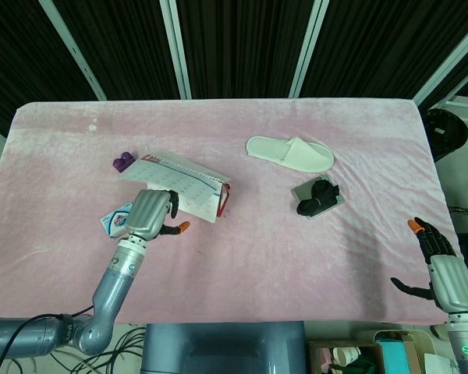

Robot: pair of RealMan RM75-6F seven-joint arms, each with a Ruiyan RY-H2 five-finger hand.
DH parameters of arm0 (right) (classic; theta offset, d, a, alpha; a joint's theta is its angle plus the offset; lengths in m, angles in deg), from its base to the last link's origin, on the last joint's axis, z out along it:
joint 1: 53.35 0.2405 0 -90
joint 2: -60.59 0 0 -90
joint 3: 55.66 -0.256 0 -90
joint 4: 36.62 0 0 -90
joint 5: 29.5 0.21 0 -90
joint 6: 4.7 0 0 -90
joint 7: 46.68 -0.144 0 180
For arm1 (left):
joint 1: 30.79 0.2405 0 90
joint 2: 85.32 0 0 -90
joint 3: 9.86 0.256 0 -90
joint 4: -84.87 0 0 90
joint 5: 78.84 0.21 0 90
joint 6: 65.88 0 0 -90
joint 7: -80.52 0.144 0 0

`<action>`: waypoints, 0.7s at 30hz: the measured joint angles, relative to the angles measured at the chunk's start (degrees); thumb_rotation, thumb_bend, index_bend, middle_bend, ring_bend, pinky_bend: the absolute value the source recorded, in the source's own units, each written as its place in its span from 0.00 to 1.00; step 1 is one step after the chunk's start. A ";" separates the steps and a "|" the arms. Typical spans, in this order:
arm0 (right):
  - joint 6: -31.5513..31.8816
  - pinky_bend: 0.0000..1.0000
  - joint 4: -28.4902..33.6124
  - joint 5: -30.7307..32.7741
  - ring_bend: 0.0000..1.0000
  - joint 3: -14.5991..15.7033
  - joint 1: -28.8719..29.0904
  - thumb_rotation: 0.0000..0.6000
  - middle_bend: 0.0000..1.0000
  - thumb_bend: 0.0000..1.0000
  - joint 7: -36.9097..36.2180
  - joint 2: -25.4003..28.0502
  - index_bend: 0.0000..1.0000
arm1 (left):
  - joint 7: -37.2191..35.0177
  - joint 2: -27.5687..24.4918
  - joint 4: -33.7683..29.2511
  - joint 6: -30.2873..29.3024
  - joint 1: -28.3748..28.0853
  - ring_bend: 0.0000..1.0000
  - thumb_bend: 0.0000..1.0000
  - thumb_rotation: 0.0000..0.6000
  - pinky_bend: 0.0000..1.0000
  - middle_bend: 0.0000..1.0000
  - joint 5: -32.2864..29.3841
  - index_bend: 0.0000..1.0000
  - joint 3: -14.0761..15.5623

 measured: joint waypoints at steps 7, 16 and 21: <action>-0.09 0.09 -0.01 0.15 0.00 -0.04 0.01 1.00 0.00 0.06 -0.03 0.00 0.00 | 3.58 0.43 4.30 -0.68 -1.84 0.21 0.10 1.00 0.31 0.31 5.52 0.02 -0.25; -0.25 0.09 -0.02 0.29 0.00 -0.06 0.07 1.00 0.00 0.07 0.35 -0.03 0.00 | 16.27 -0.81 8.19 5.94 -6.56 0.03 0.01 1.00 0.06 0.10 -0.91 0.00 -1.89; -0.20 0.09 0.00 0.50 0.00 -0.12 0.00 1.00 0.00 0.07 0.46 -0.03 0.00 | 22.80 -1.09 10.53 9.90 -10.00 0.02 0.00 1.00 0.04 0.07 -10.39 0.00 -4.14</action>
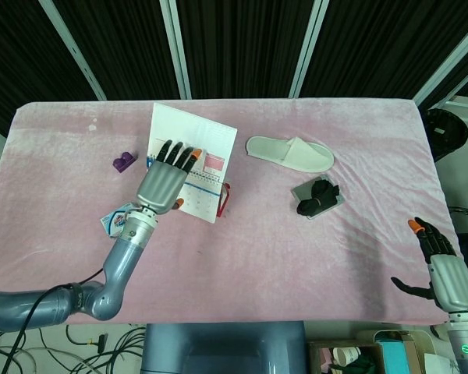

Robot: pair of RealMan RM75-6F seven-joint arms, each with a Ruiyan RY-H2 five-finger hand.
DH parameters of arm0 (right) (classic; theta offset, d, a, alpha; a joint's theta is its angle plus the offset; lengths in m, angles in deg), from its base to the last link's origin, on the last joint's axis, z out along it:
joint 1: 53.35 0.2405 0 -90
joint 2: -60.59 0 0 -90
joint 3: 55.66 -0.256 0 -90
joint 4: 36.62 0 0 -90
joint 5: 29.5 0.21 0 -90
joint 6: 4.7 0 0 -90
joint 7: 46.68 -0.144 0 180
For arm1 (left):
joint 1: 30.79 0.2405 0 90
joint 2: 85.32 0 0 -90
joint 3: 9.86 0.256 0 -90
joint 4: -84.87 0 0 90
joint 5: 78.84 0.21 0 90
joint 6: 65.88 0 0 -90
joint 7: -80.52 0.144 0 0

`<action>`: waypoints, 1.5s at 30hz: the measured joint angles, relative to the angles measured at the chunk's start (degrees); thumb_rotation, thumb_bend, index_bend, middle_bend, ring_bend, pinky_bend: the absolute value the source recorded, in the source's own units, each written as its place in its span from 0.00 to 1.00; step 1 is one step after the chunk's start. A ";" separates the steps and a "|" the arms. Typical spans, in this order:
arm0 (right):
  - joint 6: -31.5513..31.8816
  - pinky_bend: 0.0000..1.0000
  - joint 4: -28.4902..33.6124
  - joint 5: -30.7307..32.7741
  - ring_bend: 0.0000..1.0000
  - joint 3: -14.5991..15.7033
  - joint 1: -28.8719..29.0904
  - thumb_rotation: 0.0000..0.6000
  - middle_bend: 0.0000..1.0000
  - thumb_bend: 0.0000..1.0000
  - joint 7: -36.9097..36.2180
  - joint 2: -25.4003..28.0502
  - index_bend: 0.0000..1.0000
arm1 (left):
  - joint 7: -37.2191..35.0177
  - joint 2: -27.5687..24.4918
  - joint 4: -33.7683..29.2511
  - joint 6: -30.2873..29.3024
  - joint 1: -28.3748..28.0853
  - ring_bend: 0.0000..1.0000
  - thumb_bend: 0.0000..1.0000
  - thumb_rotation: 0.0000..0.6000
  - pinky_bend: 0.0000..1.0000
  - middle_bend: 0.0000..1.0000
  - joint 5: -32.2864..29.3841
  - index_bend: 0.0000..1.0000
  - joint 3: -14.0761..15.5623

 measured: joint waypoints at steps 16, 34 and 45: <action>0.17 0.09 0.08 0.14 0.00 -0.15 -0.07 1.00 0.00 0.07 0.30 -0.14 0.00 | 13.15 1.06 5.29 5.05 -9.75 0.23 0.00 1.00 0.26 0.27 -26.78 0.00 -2.39; 0.36 0.09 0.14 0.01 0.00 -0.12 -0.18 1.00 0.00 0.08 0.53 -0.13 0.00 | 7.57 -0.32 3.75 2.11 -9.42 0.00 0.00 1.00 0.09 0.04 -23.15 0.00 -2.05; 0.87 0.09 -0.31 -0.71 0.00 -0.01 -0.21 1.00 0.00 0.07 1.36 -0.36 0.00 | -4.58 -7.83 -10.06 -8.58 1.64 0.00 0.00 1.00 0.07 0.03 -2.97 0.00 3.31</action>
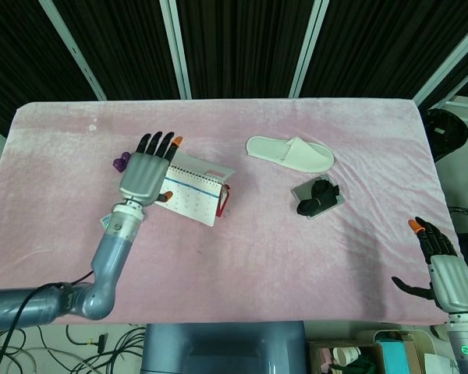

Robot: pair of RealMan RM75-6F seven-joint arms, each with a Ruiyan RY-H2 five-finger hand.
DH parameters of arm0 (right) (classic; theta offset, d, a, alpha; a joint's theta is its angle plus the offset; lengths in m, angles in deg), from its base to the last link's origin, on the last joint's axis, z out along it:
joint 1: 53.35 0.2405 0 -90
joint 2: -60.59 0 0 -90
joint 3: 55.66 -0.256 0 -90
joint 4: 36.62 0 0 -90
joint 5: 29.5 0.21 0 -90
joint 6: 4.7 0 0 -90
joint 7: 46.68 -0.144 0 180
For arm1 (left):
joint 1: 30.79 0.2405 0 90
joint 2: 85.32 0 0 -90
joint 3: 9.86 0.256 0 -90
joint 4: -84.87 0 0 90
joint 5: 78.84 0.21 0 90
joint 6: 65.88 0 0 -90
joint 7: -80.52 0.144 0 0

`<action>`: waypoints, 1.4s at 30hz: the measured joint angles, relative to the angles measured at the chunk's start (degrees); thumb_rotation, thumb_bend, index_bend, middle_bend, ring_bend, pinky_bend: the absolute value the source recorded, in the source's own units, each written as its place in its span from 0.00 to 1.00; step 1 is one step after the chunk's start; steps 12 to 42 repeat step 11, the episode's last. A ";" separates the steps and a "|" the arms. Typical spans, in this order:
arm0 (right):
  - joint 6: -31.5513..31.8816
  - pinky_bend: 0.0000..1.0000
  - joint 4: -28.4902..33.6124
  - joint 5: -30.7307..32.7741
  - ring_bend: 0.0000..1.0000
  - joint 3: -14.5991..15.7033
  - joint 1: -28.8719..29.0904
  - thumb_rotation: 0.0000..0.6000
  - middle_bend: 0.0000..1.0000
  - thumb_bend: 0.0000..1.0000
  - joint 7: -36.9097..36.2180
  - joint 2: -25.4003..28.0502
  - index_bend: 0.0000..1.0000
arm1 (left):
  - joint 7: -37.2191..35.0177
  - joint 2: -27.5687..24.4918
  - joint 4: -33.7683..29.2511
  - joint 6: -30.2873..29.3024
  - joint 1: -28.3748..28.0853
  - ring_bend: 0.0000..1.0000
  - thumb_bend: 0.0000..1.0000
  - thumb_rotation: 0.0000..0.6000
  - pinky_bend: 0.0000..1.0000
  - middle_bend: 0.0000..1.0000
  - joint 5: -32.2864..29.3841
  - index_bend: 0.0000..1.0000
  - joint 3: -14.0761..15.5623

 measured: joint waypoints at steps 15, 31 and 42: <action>0.84 0.09 -0.63 -0.90 0.00 0.10 -0.10 1.00 0.00 0.08 0.77 -0.34 0.00 | -12.35 -7.13 -4.61 -15.42 19.24 0.00 0.00 1.00 0.00 0.00 22.49 0.00 16.80; 0.84 0.09 -0.63 -0.90 0.00 0.10 -0.10 1.00 0.00 0.08 0.77 -0.34 0.00 | -12.35 -7.13 -4.61 -15.42 19.24 0.00 0.00 1.00 0.00 0.00 22.49 0.00 16.80; 0.84 0.09 -0.63 -0.90 0.00 0.10 -0.10 1.00 0.00 0.08 0.77 -0.34 0.00 | -12.35 -7.13 -4.61 -15.42 19.24 0.00 0.00 1.00 0.00 0.00 22.49 0.00 16.80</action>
